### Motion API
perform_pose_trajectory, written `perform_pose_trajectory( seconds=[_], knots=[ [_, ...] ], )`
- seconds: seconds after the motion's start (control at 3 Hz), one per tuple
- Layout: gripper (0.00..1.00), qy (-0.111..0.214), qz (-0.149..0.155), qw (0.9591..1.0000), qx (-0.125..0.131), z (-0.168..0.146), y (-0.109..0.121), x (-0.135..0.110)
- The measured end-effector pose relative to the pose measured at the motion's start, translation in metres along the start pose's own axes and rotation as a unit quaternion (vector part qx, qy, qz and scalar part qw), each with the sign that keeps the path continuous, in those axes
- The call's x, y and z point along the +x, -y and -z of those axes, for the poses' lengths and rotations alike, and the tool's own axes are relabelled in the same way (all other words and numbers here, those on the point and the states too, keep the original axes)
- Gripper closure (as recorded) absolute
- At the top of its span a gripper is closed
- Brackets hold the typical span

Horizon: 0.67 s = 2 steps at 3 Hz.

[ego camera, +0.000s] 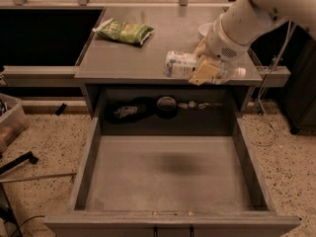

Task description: Place blue plastic bottle into top drawer

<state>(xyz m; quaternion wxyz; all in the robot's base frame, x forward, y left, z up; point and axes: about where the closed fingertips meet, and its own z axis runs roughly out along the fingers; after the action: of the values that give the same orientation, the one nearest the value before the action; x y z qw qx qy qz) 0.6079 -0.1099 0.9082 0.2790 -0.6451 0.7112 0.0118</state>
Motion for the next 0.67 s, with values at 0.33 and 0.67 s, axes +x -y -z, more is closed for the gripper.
perform_pose_trajectory(
  seconds=[0.33,0.67],
  knots=[
    [1.0,0.026,-0.007,0.9996,0.005,0.005,-0.016,-0.002],
    [1.0,0.064,0.005,0.9977,-0.024,-0.052,-0.038,0.001]
  ],
)
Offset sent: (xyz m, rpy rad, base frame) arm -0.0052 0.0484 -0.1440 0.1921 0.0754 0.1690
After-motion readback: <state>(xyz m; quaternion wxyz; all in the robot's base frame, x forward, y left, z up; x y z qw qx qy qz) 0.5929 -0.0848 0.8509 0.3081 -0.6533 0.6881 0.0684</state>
